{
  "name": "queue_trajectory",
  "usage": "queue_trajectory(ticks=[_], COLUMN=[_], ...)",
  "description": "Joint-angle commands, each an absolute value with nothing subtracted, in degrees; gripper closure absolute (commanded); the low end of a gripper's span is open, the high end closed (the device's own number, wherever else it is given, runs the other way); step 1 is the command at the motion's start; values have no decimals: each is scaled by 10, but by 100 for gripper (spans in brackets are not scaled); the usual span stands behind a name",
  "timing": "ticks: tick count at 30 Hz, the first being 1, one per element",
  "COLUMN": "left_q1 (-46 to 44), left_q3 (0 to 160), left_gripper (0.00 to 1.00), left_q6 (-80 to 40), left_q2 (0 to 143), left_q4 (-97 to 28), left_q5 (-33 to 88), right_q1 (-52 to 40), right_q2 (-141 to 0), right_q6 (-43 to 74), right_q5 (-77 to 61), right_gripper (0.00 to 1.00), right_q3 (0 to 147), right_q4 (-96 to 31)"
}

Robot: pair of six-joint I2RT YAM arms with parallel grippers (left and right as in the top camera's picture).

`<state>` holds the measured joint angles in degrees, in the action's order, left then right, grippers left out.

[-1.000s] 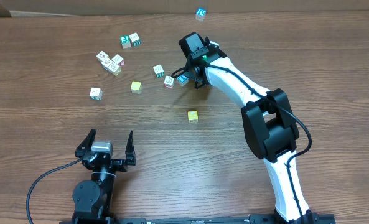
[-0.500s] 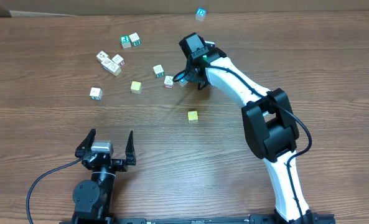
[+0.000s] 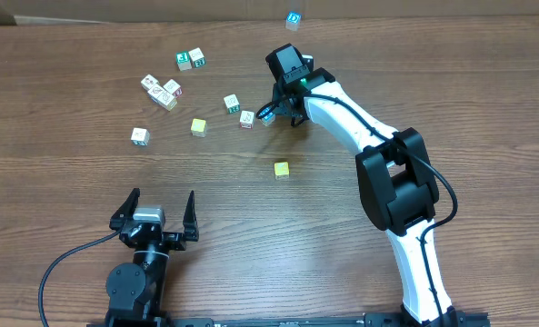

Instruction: Form a tower

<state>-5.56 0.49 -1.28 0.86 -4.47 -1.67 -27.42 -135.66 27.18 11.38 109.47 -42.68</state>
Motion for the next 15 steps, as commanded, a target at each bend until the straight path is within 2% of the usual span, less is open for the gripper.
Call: queue_trajectory(ticks=[1, 15], left_q1=[-52, -52], left_q3=[3, 3], left_gripper=[0, 0], left_q6=[-4, -4], left_q2=[3, 3], left_q4=[-43, -43], left_q5=[-10, -10], right_q1=[-274, -262], right_q2=[-1364, -1303], right_q6=[269, 250], right_q5=[109, 106], right_gripper=[67, 73], right_q3=[1099, 1115], right_q4=[-432, -514])
